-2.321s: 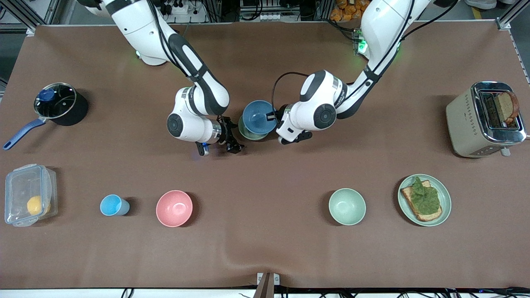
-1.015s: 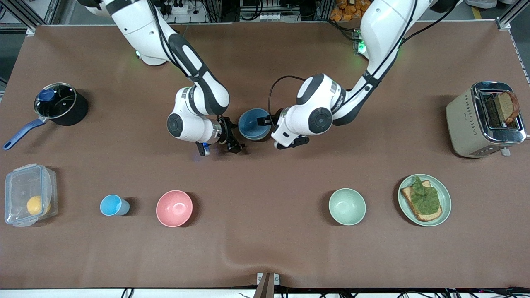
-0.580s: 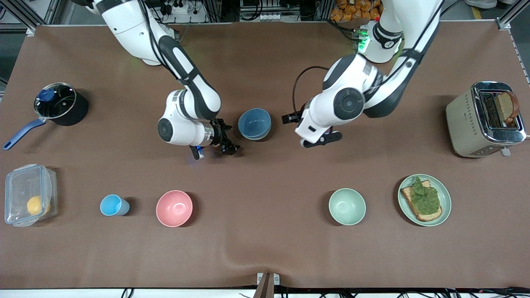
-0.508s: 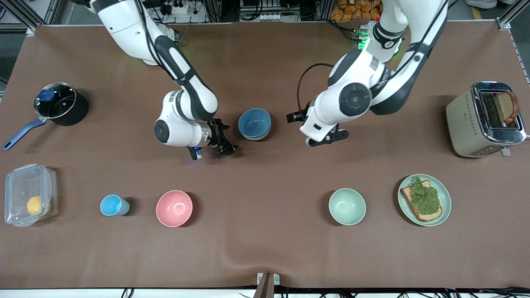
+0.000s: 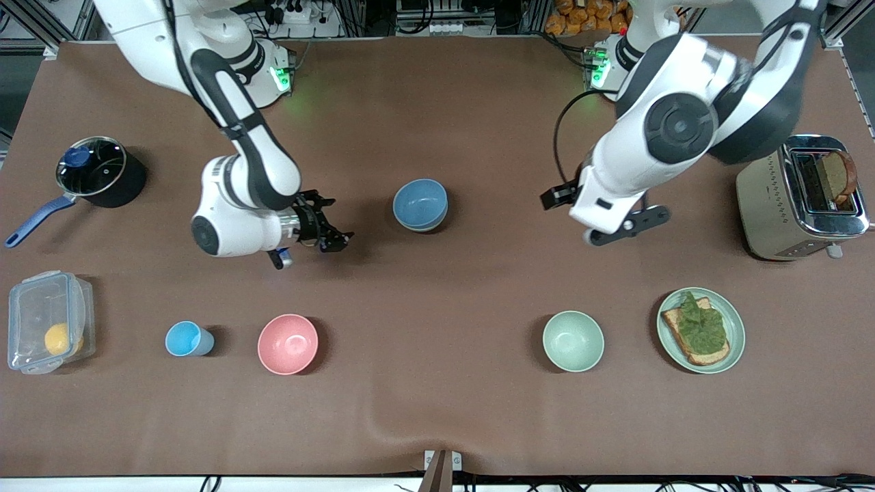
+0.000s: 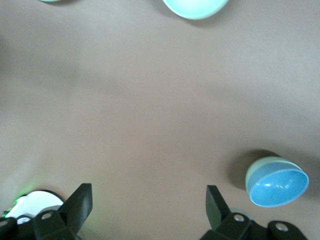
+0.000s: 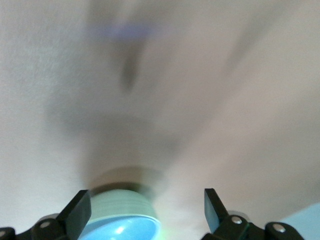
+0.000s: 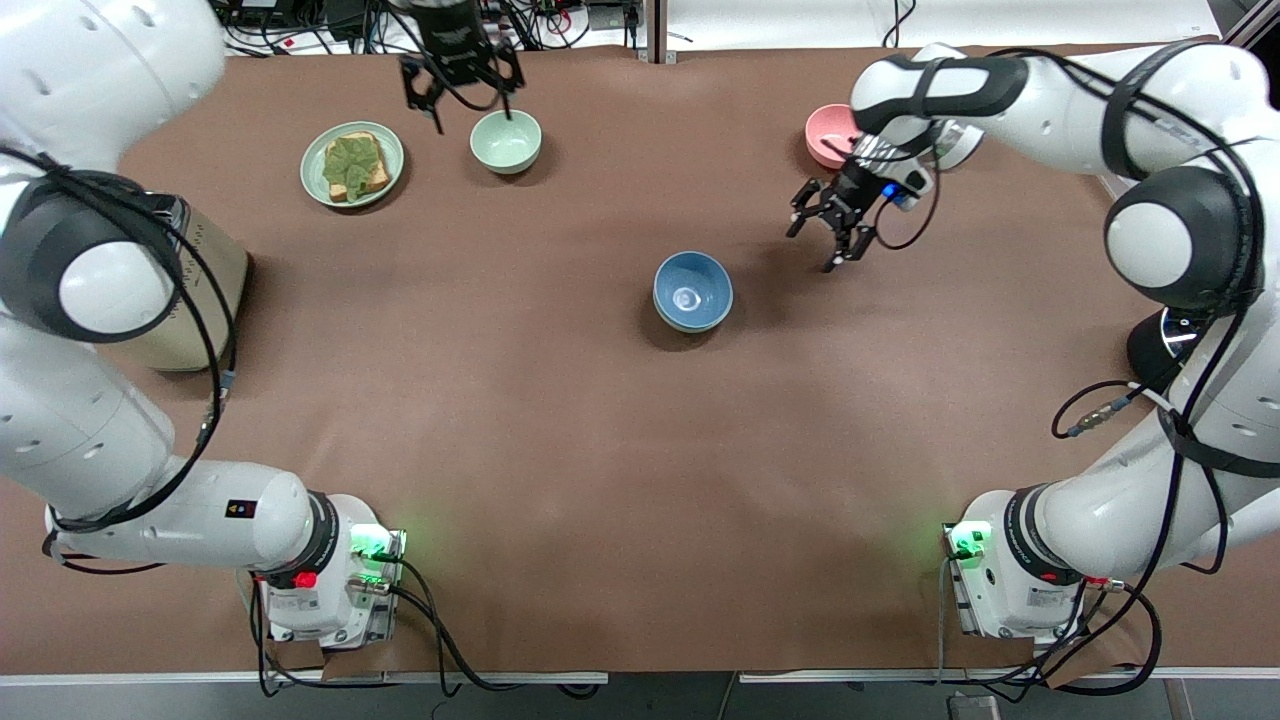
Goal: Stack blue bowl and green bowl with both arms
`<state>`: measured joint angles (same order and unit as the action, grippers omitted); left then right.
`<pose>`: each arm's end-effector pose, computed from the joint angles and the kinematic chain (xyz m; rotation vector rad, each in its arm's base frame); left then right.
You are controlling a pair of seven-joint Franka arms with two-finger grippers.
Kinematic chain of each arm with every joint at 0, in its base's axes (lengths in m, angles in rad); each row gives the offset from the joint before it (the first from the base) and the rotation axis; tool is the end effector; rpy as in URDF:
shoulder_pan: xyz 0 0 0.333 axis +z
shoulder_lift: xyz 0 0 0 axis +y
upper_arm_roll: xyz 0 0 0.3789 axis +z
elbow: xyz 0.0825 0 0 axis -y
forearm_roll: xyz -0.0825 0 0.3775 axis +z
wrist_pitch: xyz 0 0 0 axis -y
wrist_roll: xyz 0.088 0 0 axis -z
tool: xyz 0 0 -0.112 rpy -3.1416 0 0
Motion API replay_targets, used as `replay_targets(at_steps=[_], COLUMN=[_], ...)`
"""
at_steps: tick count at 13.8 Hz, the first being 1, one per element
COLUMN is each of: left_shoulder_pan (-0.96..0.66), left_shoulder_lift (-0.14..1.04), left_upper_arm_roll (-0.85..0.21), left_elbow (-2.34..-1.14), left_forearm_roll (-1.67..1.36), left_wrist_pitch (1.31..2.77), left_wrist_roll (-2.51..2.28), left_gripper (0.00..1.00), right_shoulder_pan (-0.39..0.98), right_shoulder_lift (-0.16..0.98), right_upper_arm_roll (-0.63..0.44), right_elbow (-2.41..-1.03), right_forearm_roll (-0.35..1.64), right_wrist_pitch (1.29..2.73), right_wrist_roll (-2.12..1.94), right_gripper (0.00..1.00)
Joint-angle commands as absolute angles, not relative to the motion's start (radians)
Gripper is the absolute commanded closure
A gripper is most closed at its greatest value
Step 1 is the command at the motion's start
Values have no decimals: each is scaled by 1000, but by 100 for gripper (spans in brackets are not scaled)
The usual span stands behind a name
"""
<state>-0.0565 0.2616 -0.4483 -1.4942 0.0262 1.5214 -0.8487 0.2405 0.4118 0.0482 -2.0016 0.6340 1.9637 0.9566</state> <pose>0.5588 -0.2648 0.5735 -3.0157 -0.5239 0.3338 0.5456 0.2036 0.2913 -2.4185 1.4066 0.9711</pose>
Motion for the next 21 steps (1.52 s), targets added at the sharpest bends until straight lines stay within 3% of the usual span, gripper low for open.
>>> replay_targets(at_steps=[1,8,16,18,21], left_shoulder_pan=[3,118,264,180,-81], left_shoulder_lift=[206,267,255,233,178], left_upper_arm_roll=[-456,-456,-446,-327,-25], left_elbow=[-1512,-1513,-1511,-1529,-1545], left_forearm_roll=[112,287,509,528,526], left_wrist_pitch=[1491,1519,1548,1537,1484], left_wrist_roll=[-792,-456,-120,-107,-68], left_gripper=[0,0,0,0,0], right_shoulder_pan=[172,0,-38,-29,-38], right_shoulder_lift=[373,279,109,92,42], right_upper_arm_roll=[48,48,58,57,49], right_elbow=[-1999,-1843,-1681,-1620,-1600], right_forearm_roll=[578,223,74,71,69], right_wrist_pitch=[1867,1612,1589,1588,1577], right_wrist_roll=[879,752,402,326,267], right_gripper=[0,0,0,0,0])
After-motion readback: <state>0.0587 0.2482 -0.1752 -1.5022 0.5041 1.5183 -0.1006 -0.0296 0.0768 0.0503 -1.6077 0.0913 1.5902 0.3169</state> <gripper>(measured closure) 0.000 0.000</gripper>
